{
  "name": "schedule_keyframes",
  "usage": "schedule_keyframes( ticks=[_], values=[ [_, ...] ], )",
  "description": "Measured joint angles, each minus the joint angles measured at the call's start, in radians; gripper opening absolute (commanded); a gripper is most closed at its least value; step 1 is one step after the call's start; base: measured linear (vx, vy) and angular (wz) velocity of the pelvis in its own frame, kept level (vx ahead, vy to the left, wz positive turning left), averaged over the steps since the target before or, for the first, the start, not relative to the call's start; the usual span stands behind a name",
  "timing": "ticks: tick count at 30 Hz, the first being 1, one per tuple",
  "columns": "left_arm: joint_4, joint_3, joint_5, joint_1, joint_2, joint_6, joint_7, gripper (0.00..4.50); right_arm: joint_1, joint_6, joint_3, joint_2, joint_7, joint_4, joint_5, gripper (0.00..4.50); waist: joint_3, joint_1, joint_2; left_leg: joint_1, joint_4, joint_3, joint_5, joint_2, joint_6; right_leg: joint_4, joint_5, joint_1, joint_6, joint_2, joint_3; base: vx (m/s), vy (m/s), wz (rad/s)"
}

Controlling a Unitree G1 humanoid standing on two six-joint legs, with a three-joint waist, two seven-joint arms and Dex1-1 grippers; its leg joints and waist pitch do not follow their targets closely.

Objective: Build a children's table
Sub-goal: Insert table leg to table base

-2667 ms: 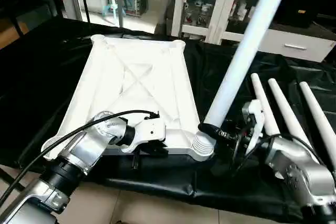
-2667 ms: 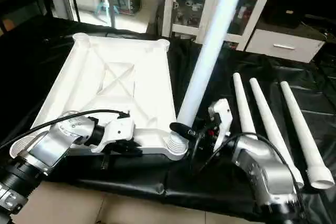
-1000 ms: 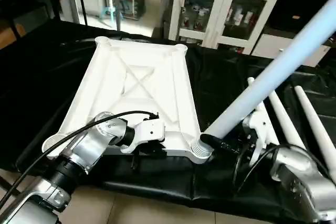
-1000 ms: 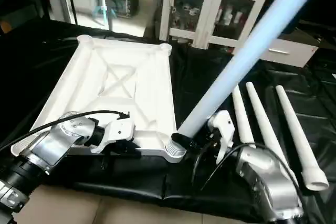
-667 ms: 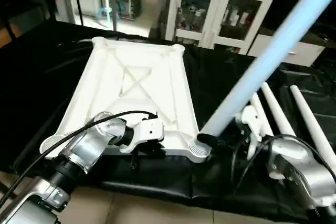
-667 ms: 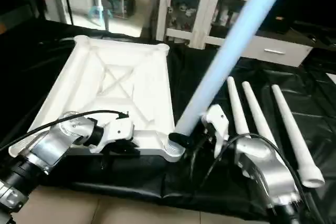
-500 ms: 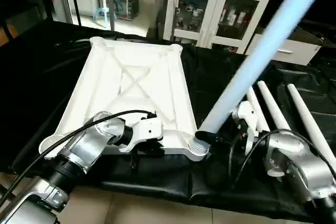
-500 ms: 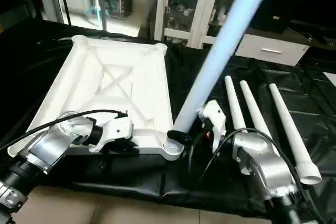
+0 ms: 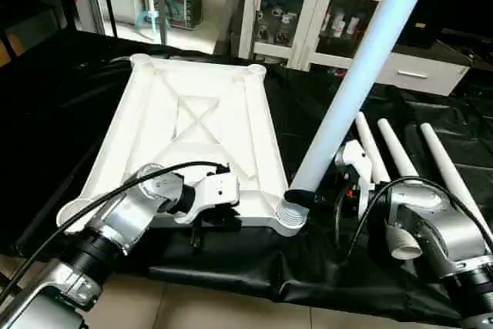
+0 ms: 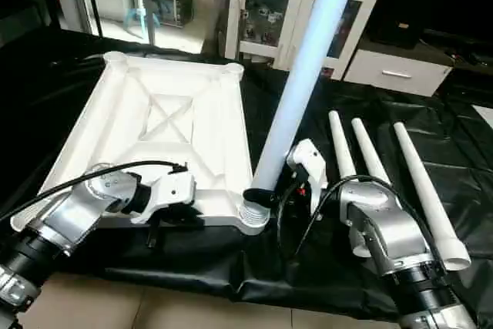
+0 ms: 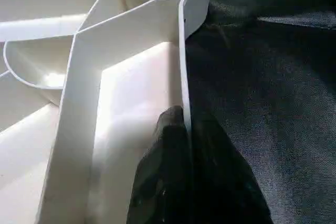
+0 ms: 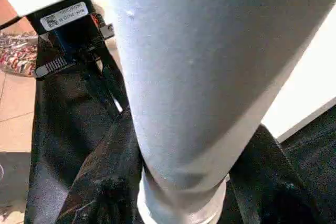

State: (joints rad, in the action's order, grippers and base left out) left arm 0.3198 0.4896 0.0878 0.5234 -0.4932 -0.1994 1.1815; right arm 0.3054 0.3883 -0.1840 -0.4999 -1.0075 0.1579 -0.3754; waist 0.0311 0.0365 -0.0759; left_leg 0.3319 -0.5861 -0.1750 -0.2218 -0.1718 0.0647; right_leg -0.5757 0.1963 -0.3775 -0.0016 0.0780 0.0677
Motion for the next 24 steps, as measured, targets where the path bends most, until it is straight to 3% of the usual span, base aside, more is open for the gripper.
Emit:
schedule_keyframes(
  ticks=[9,15,19,20,21,22,23,24],
  values=[
    [0.003,-0.004,0.013,0.000,-0.002,-0.002,-0.013,0.00,-0.017,-0.045,0.002,0.036,0.049,0.002,0.018,1.85,0.000,-0.004,0.001,0.000,0.001,0.005,0.000,0.000,0.000,0.008,0.001,0.000,0.001,0.000,0.006,0.000,0.000,0.00],
    [0.008,-0.012,0.017,0.000,0.001,-0.017,-0.034,0.00,-0.029,-0.080,0.010,0.081,0.114,0.019,0.031,1.85,0.005,-0.015,0.009,0.000,0.008,0.028,0.000,0.000,0.000,0.049,0.001,0.018,0.000,0.001,0.039,0.000,0.000,0.00],
    [0.014,-0.034,0.016,0.000,0.022,-0.071,-0.072,0.00,-0.015,-0.097,0.030,0.138,0.207,0.062,0.037,1.85,0.010,-0.043,0.013,-0.001,0.011,0.031,0.000,0.000,0.000,0.058,0.003,0.024,-0.001,0.009,0.060,0.000,0.000,0.00],
    [0.015,-0.045,0.015,0.000,0.036,-0.097,-0.086,0.00,-0.004,-0.105,0.032,0.151,0.235,0.078,0.043,1.85,0.013,-0.052,0.016,0.002,0.016,0.032,-0.001,-0.001,0.000,0.059,0.006,0.033,-0.002,0.013,0.070,-0.078,-0.005,0.00],
    [0.015,-0.051,0.015,0.001,0.045,-0.112,-0.098,0.00,0.004,-0.110,0.034,0.166,0.257,0.091,0.049,1.85,0.017,-0.052,0.018,0.003,0.025,0.030,0.000,-0.002,0.000,0.037,0.027,0.034,-0.008,0.015,0.076,-0.106,-0.037,0.13],
    [0.017,-0.052,0.015,0.007,0.058,-0.131,-0.109,0.00,0.005,-0.118,0.041,0.175,0.278,0.092,0.056,1.85,0.017,-0.048,0.012,0.002,0.033,0.017,0.000,-0.002,0.001,-0.026,0.080,0.034,-0.023,0.016,0.054,-0.084,-0.039,0.12],
    [0.016,-0.053,0.014,0.010,0.067,-0.137,-0.115,0.00,0.008,-0.121,0.049,0.181,0.288,0.095,0.056,1.85,0.013,-0.030,-0.007,0.001,0.038,-0.010,0.000,0.002,0.001,-0.059,0.098,0.037,-0.021,0.021,0.025,0.001,-0.104,0.09],
    [0.016,-0.065,0.013,0.016,0.068,-0.139,-0.120,0.00,0.026,-0.121,0.050,0.186,0.303,0.101,0.058,1.85,0.010,-0.016,-0.031,-0.002,0.032,-0.018,0.000,0.006,0.002,-0.069,0.086,0.023,0.005,0.027,0.006,0.055,-0.130,-0.18]
  ],
)
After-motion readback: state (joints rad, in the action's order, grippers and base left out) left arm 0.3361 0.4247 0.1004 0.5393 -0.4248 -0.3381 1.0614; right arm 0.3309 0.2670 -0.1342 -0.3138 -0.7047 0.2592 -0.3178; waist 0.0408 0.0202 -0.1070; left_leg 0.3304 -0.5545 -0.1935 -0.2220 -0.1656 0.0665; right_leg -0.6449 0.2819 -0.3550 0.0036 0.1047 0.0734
